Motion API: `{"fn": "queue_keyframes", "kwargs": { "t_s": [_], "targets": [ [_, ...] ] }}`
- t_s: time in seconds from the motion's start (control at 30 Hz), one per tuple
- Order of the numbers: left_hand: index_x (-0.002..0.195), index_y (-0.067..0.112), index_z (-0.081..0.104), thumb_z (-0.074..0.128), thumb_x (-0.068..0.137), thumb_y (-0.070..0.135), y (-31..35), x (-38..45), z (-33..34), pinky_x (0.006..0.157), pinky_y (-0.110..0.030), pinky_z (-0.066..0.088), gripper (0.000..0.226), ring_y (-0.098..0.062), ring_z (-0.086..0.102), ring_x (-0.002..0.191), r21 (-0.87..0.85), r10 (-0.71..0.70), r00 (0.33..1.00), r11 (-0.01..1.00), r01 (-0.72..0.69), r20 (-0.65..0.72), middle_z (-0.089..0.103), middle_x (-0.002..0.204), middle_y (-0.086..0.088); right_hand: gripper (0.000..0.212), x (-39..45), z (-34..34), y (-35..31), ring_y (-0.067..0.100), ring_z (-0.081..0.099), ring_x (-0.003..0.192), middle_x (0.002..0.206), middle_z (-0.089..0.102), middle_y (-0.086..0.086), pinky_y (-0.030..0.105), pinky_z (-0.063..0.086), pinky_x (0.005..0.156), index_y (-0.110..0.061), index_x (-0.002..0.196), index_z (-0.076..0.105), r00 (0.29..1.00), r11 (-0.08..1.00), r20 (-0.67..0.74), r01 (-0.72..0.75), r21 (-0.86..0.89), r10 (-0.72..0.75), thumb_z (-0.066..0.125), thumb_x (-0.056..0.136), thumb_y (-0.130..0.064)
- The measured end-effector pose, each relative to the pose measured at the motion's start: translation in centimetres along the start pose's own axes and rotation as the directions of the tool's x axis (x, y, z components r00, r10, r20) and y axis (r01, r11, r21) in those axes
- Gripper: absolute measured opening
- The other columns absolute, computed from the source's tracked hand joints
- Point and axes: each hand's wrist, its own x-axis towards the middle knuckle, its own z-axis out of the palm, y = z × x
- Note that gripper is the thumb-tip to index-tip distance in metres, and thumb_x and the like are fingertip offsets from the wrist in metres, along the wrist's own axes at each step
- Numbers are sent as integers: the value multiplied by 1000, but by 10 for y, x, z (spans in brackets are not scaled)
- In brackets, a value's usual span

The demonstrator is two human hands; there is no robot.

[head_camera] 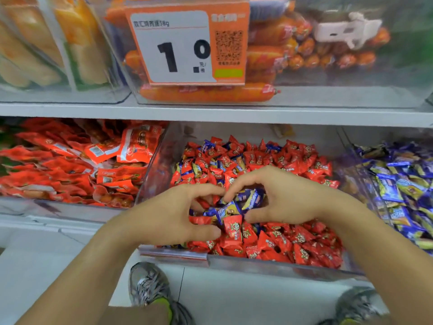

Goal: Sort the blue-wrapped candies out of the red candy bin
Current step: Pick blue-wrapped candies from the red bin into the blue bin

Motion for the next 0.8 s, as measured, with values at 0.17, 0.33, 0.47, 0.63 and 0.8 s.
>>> {"fn": "queue_keyframes", "kwargs": {
  "t_s": [0.17,0.33,0.47,0.63,0.8],
  "targets": [
    [118,43,65,76,82,35,4,1,2,78,-13,52,39,-4,68,90,-120,-18,992,993,3,-128,65,110,11,48,-8,5,2,15,68,76,102,68,-20,35,57,73,-40,116,63,996,994,-87,7,113,3,75,83,-8],
    [114,33,69,78,81,8,3,7,7,68,-22,56,43,-9,68,74,-117,-16,984,993,-5,-179,63,106,11,49,-12,11,12,5,66,106,117,65,-21,36,58,86,-43,119,57,981,987,-191,7,159,24,72,86,-11],
    [103,30,75,78,81,11,-3,9,7,73,-27,58,29,-5,67,79,-29,-2,974,1000,-5,-226,64,100,15,52,-16,13,15,-10,56,117,126,61,-22,31,52,99,-35,127,56,976,992,-208,-33,125,58,71,87,-5],
    [94,36,74,70,89,16,-11,7,-2,89,-26,56,22,4,67,92,-19,-37,950,999,33,-310,71,96,21,31,-15,13,16,3,69,87,99,71,-25,25,53,80,-37,110,65,935,994,-346,-44,99,76,71,89,-16],
    [96,32,72,58,95,9,-10,10,1,75,-30,59,27,-4,68,79,8,-72,955,997,78,-287,72,92,13,14,-13,14,15,-11,54,60,75,64,-21,6,36,58,-34,106,66,916,996,-396,-84,-23,68,63,95,-25]
  ]
}}
